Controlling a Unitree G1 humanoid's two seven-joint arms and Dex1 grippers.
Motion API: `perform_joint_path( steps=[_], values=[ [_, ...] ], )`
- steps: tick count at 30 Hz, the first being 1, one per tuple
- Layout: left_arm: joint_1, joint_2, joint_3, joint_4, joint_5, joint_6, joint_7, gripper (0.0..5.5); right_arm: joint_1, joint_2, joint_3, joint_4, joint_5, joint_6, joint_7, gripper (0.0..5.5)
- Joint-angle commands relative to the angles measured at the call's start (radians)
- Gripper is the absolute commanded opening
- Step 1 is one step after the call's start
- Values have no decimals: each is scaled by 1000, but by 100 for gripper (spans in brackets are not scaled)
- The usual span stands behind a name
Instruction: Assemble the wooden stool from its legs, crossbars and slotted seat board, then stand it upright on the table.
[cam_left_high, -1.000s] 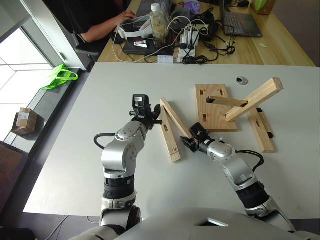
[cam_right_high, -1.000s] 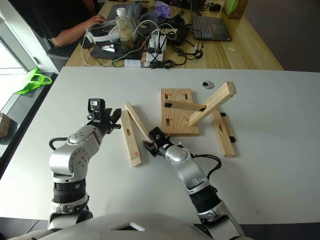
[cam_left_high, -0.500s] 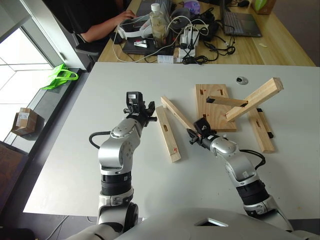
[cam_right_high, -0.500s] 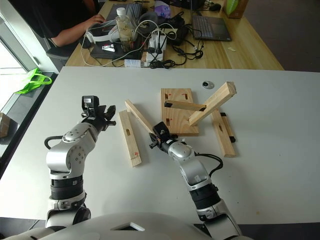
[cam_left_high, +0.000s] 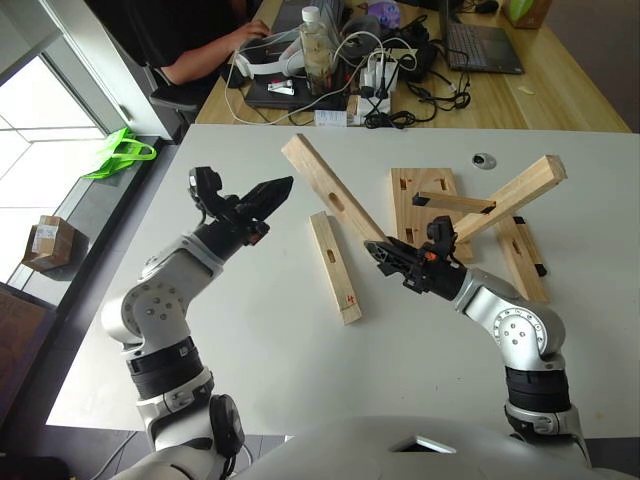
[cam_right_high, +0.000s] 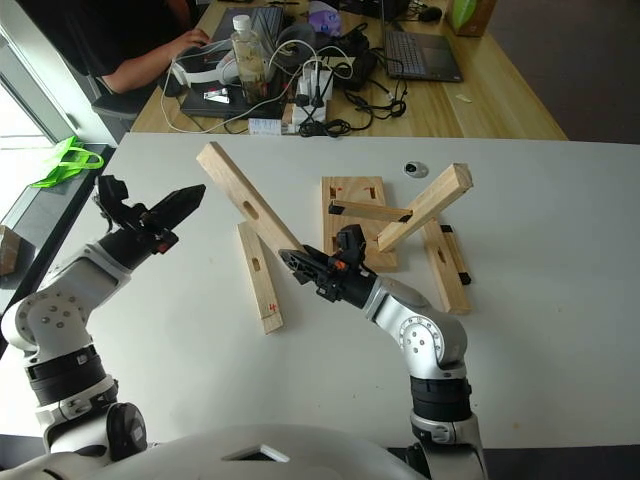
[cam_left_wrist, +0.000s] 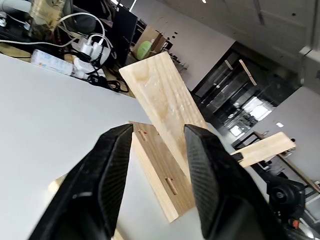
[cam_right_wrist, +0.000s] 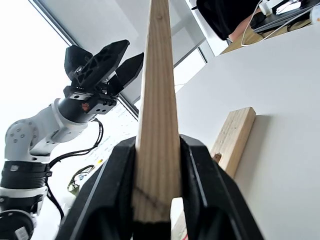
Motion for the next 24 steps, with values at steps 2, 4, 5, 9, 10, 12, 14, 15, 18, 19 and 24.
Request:
perform_joint_path(
  steps=[2,4,5,9,10,12,14,15,18,19,24],
  values=[
    [-23,17,-5,-19,-138,52,9,187,21,-38,11,-31,66,30,38,101],
    [-28,16,-16,-26,-185,63,22,187,22,-45,10,-30,87,30,49,101],
    [-31,19,-25,-24,-192,63,29,187,20,-45,5,-27,98,29,49,101],
    [-28,19,-16,-2,-236,45,71,187,7,-35,-32,-10,127,15,24,101],
    [-21,17,-11,-7,-251,41,80,187,6,-29,-45,-9,139,13,15,101],
    [-6,9,-4,-17,-288,35,101,187,8,-17,-69,-10,166,14,2,101],
    [4,4,0,-18,-317,28,123,187,12,-18,-75,-15,190,18,4,101],
    [8,3,1,-16,-331,25,134,187,13,-22,-75,-17,202,24,12,101],
    [5,11,-8,-10,-374,20,151,187,30,-42,-60,-34,230,38,33,101],
    [2,14,-11,-10,-390,20,156,187,33,-49,-56,-39,242,43,42,101],
    [-11,31,-44,3,-431,21,174,187,48,-79,-47,-61,294,63,77,101]
  ],
)
